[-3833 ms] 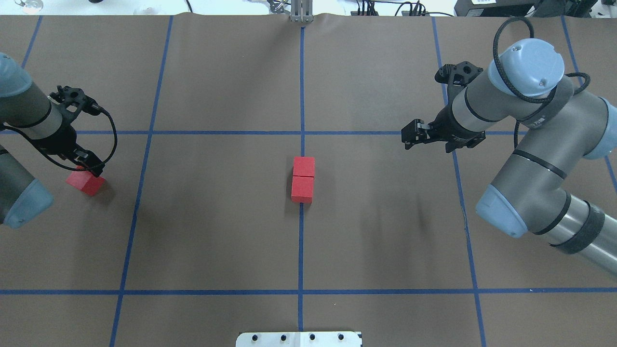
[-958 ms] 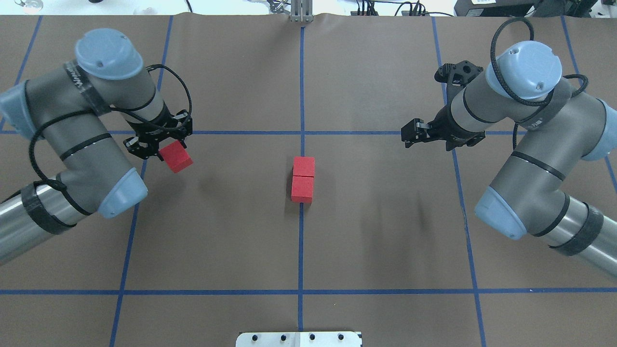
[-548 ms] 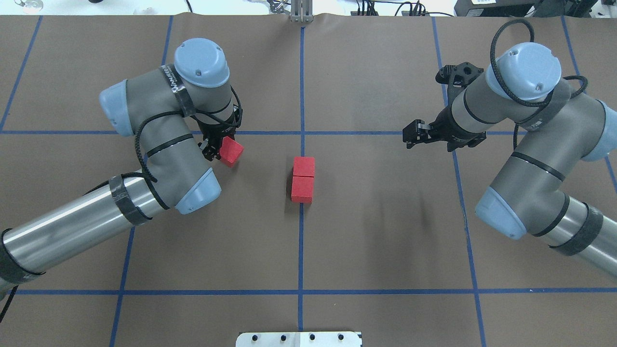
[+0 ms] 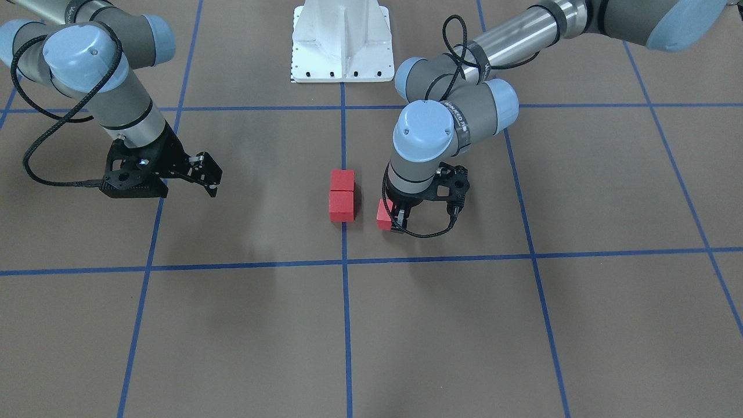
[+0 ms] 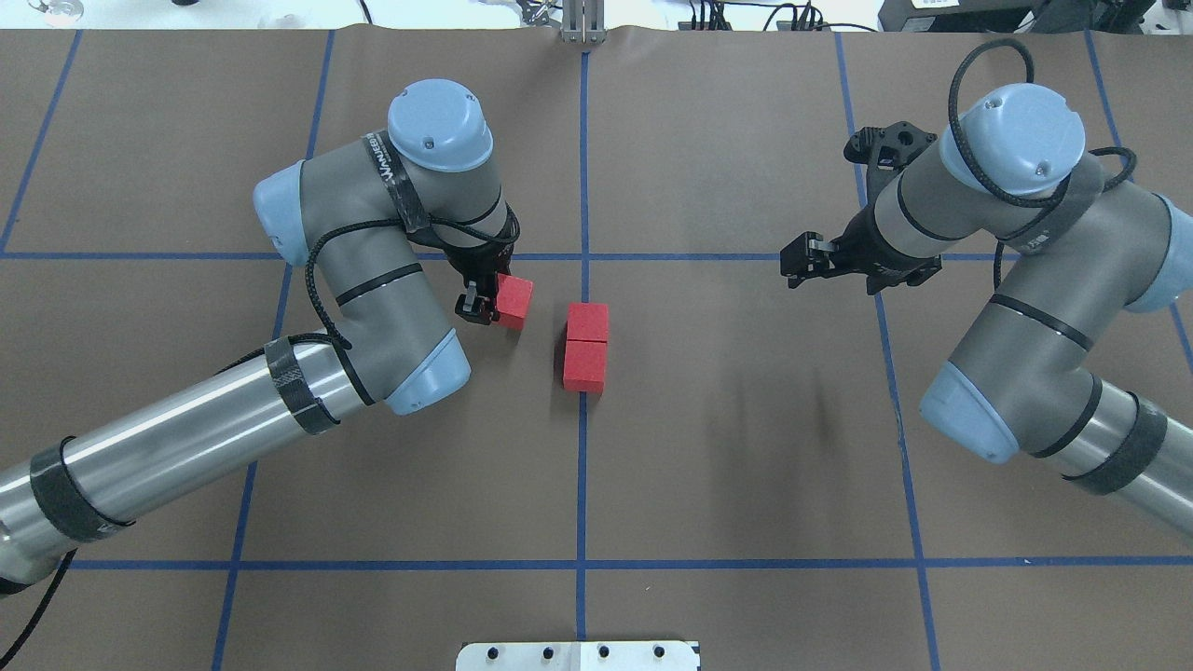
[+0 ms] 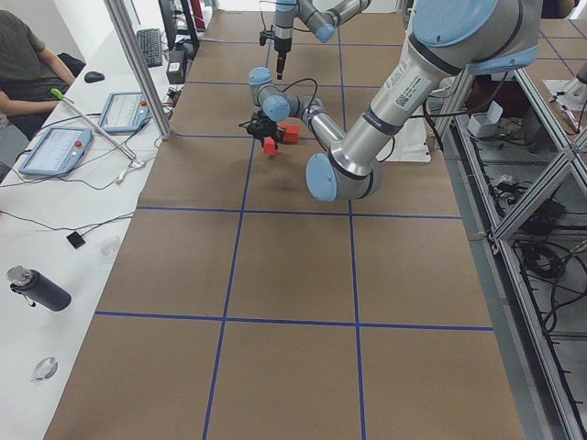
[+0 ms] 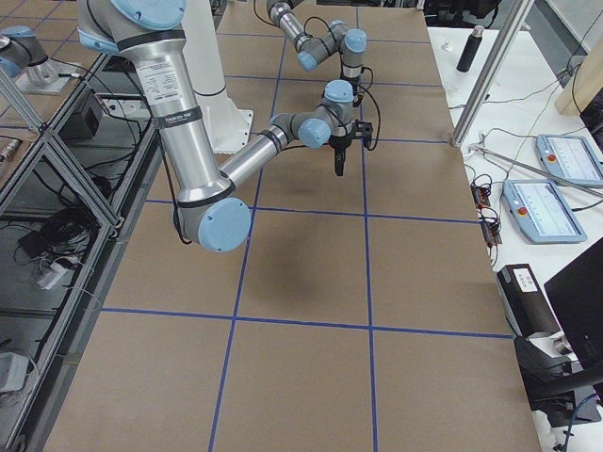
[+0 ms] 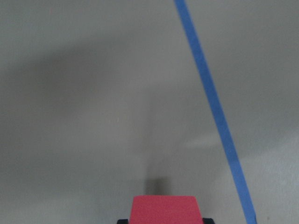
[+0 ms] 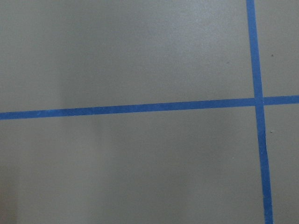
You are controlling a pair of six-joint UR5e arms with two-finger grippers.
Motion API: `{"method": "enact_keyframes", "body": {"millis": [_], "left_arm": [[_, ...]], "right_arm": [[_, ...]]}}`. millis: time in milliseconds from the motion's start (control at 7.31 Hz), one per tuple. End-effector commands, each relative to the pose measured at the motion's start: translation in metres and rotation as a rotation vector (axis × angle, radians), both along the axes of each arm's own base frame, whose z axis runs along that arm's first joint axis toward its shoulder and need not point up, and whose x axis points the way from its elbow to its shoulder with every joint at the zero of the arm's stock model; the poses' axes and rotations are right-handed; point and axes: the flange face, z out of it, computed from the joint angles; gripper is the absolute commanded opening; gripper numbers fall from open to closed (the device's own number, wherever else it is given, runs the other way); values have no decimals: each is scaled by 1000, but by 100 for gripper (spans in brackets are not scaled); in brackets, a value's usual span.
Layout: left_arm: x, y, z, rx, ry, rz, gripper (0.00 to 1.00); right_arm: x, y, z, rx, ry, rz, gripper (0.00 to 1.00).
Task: Form red blocks into L shape at center
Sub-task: 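Carry the red cube with the left gripper toward the two stacked cubes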
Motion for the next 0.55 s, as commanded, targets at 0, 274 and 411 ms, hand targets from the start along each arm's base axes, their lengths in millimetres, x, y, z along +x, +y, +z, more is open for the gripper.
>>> {"method": "enact_keyframes", "body": {"millis": [0,274,411], "left_arm": [[4,8,-7,-57,42,21,0],[5,9,-10,-85,56,-7,0],[6,10,-12,-91,67,-18,0]], "right_arm": [[0,1,0,-1,0,0,100],[0,1,0,-2,-1,3,100],[0,0,0,0,3,7,100]]}}
